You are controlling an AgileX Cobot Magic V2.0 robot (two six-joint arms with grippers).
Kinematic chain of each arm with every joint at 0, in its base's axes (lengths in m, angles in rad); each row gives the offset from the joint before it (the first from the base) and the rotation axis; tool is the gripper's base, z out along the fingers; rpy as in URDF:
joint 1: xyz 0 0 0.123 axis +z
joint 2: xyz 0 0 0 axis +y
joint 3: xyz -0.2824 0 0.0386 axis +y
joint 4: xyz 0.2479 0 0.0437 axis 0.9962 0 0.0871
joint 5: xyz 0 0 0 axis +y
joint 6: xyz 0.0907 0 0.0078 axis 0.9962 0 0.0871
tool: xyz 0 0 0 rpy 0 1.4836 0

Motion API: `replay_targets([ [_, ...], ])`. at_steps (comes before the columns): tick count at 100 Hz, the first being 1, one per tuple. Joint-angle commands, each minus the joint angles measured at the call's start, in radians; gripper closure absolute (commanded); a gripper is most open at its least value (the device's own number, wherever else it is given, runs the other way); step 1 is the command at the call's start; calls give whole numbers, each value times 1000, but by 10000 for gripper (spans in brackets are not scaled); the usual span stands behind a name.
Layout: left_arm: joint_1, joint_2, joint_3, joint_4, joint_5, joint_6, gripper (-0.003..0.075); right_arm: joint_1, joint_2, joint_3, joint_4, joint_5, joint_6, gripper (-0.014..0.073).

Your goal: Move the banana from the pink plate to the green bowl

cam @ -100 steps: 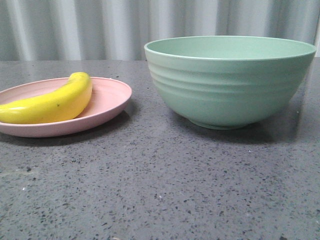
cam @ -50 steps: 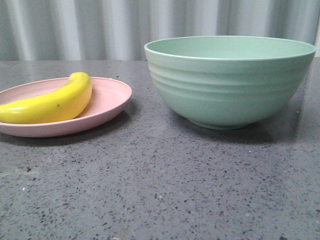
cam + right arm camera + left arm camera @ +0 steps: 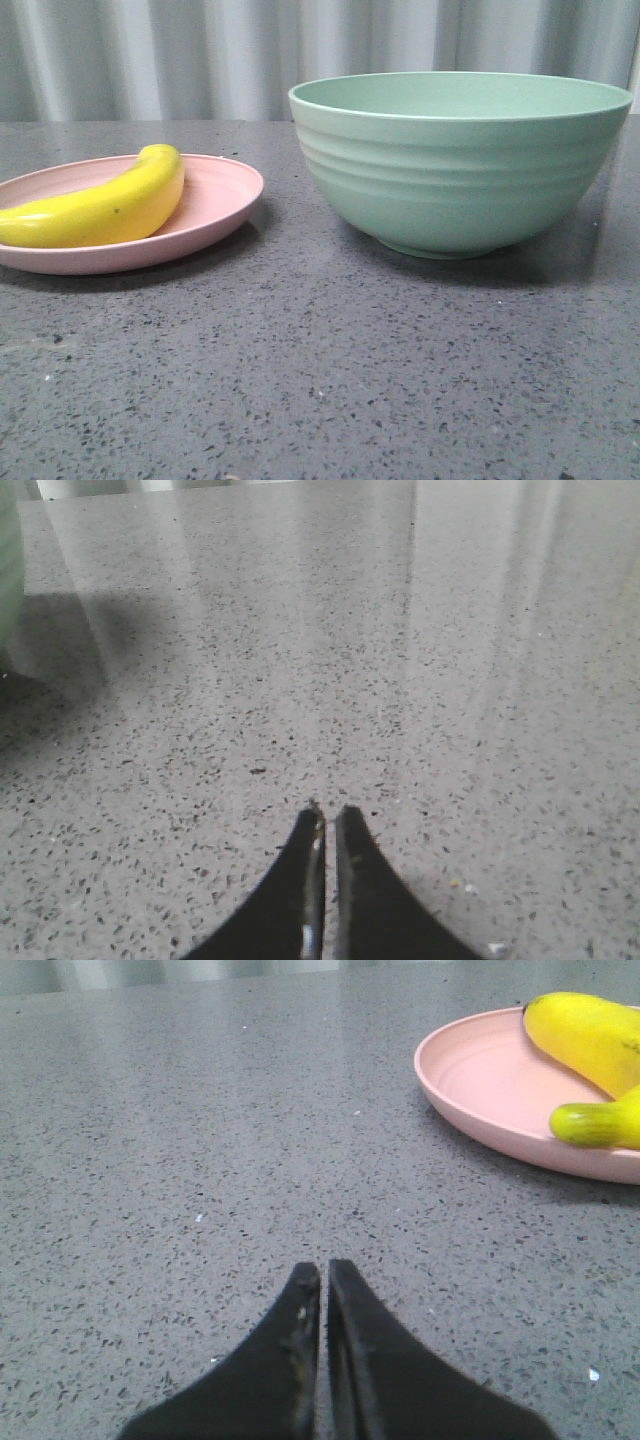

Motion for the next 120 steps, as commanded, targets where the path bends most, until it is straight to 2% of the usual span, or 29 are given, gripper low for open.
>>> replay_targets([
  [1,1,-29,11,-1,-66,2,741,-7,-24,21,-13,-21,-1,659],
  [47,1,-29,11,-1,-66,2,741,-7,-24,21,-13,-22,-1,659],
  [76,1,-29,11,-1,-103,2,741,-7,-24,21,-13,-89,-1,659],
  [120,1,-29,11,-1,-182,2,741,-7,-24,21,-13,-108,-1,659],
])
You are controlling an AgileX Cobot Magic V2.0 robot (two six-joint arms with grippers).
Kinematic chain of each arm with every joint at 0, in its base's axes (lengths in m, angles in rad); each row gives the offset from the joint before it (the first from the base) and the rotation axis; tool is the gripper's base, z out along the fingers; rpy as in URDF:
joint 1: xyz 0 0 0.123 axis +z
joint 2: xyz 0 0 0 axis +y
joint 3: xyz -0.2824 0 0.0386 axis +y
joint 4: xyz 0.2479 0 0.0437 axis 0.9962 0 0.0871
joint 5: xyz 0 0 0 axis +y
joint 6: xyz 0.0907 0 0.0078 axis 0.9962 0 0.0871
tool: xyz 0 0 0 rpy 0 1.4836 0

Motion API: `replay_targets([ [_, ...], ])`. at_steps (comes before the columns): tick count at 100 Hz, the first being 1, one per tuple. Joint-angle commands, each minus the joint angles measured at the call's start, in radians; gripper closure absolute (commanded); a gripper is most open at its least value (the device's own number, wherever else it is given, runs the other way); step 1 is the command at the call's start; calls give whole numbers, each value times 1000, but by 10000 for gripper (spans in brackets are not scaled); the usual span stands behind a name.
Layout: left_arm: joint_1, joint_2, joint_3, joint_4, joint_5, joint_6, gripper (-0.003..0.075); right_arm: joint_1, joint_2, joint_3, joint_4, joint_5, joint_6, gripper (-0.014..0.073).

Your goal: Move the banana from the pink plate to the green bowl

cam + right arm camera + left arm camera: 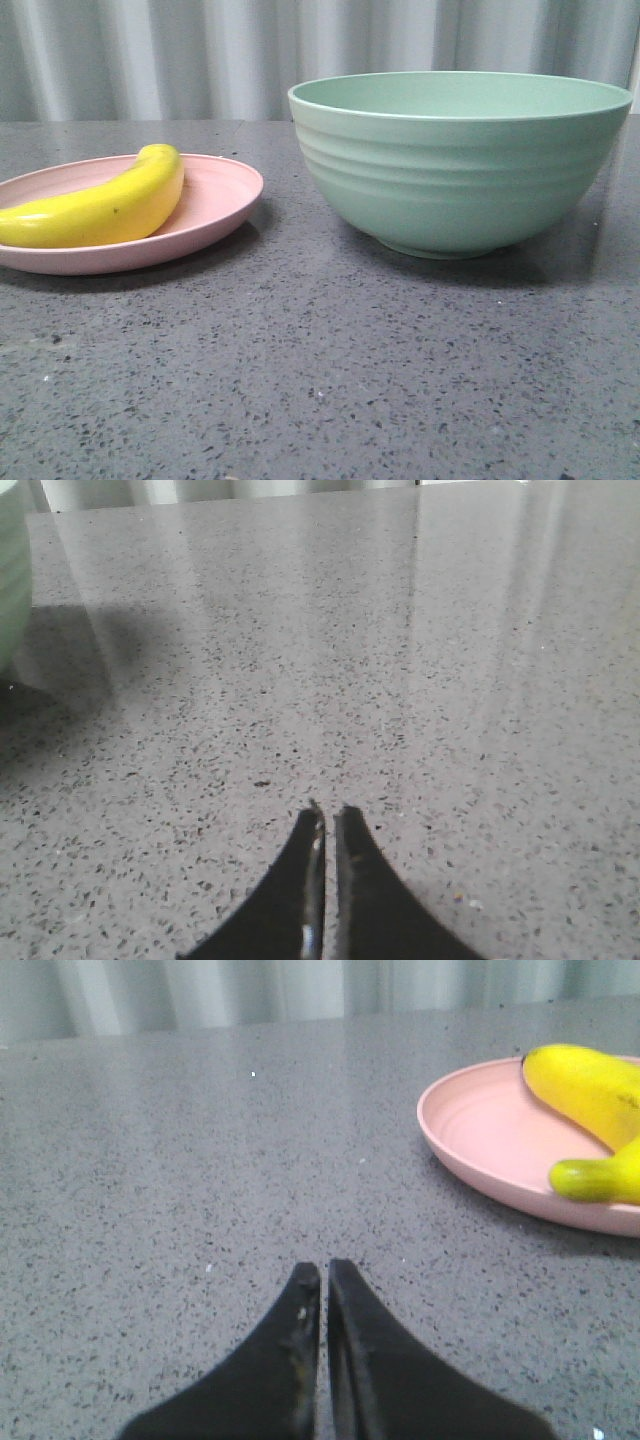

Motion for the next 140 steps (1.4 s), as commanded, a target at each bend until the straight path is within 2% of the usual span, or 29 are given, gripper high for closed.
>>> replay_targets([
  [1,1,-29,11,-1,-109,2,741,-7,-24,21,-13,-83,-1,659],
  [22,1,-29,11,-1,-170,2,741,-7,-24,21,-13,-93,-1,659],
  [44,1,-29,11,-1,-174,2,741,-7,-24,21,-8,-211,-1,659],
  [81,1,-29,6,-40,-227,-1,741,-7,-22,14,-4,-230,-1,659],
  [99,1,-22,-56,-42,-222,-2,741,-7,-15,-57,-4,-147,-1,659],
  [108,1,12,-110,-42,-220,-2,741,-7,13,-93,54,-169,-1,658],
  [121,1,92,-197,-42,-218,-2,741,-7,78,-173,56,-140,-1,657],
  [140,1,240,-287,-42,-230,-2,741,-7,212,-323,58,21,-1,657],
])
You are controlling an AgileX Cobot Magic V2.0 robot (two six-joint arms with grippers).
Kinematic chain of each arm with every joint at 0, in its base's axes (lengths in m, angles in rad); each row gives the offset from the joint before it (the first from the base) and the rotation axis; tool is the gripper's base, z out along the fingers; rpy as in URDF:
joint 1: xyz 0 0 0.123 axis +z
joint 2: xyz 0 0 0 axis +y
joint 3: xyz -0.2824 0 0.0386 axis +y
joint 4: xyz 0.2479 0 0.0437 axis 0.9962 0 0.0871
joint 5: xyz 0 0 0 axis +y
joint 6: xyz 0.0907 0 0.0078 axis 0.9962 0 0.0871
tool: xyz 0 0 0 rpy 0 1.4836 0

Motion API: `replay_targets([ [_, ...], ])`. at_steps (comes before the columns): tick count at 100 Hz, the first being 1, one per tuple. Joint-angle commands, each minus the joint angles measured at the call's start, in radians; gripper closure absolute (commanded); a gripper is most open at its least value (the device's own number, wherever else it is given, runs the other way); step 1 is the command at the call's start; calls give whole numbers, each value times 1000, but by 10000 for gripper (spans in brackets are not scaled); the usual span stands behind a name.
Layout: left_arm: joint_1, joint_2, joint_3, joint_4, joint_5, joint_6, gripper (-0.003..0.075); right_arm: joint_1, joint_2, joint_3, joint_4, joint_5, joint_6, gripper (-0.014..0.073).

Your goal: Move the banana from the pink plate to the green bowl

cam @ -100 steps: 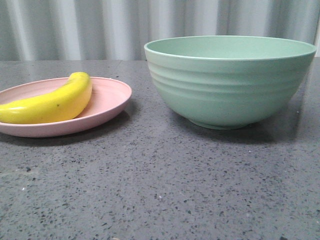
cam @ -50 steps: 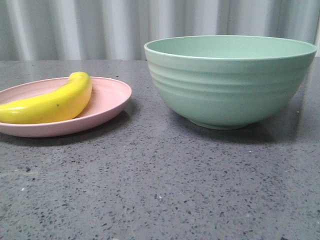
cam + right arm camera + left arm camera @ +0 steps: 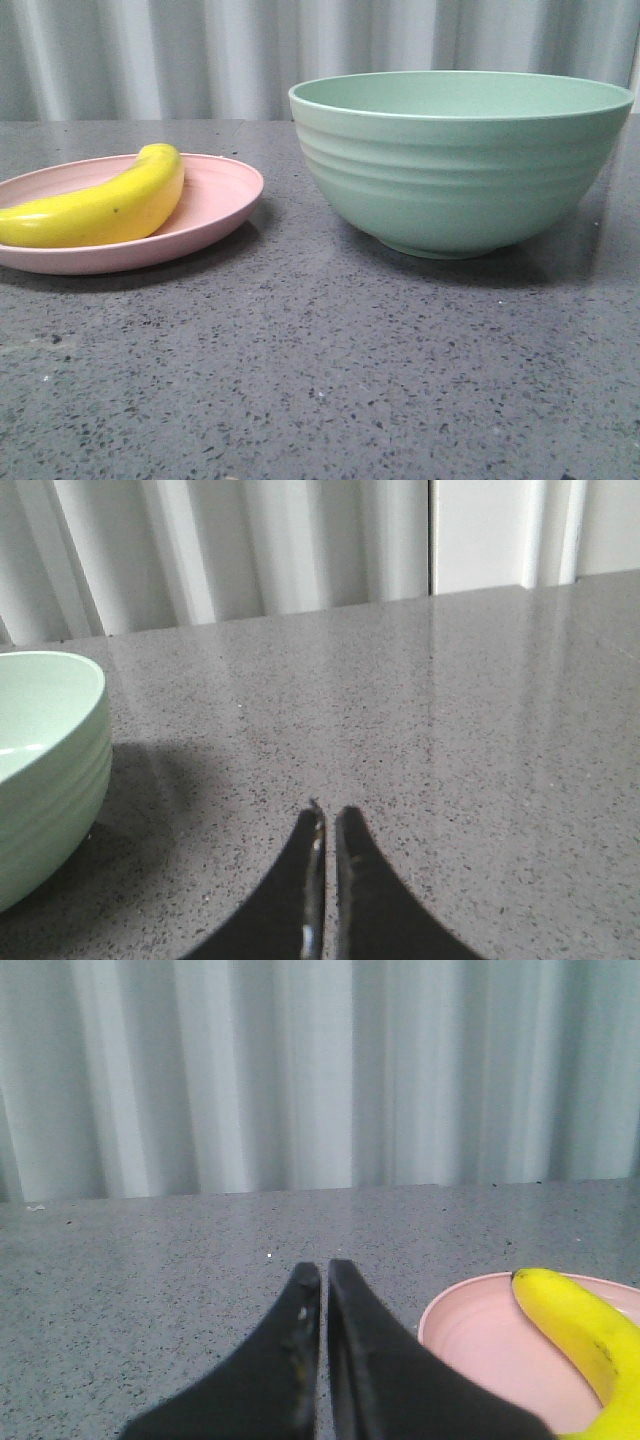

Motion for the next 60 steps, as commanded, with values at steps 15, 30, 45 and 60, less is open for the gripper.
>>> replay_targets([
  [15,1,188,-88,-9,-144,-2,741,-7,216,-201,13,112,-1,657],
  [30,1,279,-90,-9,-193,-2,699,-7,296,-231,17,8,-1,657],
  [45,1,329,-90,-9,-256,-2,406,-7,324,-229,22,8,-1,657],
  [60,1,362,-94,-9,-329,-2,288,-7,326,-229,22,19,-1,657],
])
